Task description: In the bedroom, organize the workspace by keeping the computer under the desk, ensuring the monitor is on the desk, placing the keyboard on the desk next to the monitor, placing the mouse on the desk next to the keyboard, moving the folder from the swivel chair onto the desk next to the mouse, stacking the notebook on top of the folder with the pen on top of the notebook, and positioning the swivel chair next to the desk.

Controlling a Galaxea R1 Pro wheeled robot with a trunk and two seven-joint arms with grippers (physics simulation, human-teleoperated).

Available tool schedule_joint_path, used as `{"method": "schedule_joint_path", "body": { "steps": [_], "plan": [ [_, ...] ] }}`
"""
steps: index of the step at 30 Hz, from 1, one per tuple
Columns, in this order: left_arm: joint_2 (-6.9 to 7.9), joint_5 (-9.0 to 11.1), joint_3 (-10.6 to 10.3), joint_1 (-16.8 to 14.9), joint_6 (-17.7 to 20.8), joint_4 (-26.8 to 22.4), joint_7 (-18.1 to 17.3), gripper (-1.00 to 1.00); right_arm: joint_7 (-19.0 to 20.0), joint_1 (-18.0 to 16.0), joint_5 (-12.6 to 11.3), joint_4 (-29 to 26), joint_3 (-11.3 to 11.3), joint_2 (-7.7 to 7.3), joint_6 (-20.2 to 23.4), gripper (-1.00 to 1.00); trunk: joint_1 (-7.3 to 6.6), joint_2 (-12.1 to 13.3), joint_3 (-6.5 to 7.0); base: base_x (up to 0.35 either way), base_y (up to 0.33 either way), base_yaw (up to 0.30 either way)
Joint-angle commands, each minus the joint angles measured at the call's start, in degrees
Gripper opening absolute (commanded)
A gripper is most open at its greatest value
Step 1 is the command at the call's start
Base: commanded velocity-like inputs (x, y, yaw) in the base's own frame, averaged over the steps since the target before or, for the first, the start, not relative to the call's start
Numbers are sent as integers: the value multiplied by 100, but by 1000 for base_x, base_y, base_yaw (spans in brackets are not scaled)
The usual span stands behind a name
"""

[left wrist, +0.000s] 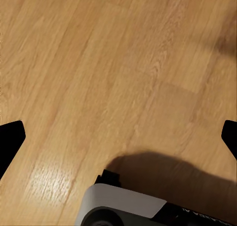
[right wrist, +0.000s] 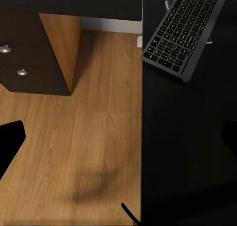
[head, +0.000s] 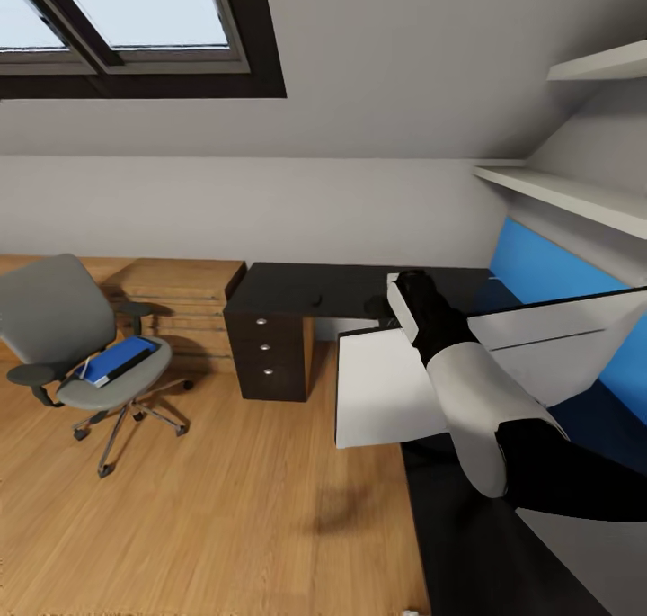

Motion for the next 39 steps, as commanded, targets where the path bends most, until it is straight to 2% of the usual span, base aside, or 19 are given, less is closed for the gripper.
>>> {"method": "schedule_joint_path", "body": {
  "steps": [1, 22, 39],
  "plan": [
    [-1, 12, -20, -4, -17, 2, 21, 100, -30, -5, -24, -4, 7, 0, 21, 100, 0, -11, -11, -219, 0, 0],
    [-1, 10, -17, -4, -17, 2, 27, 100, -30, -7, -41, 12, -6, 0, -26, 100, 0, -11, -11, -100, -20, 0],
    [0, 6, -12, -4, -17, 2, 28, 100, -30, -6, -46, -3, 8, 0, -17, 100, 0, -11, -11, -28, -16, 0]
  ]
}}
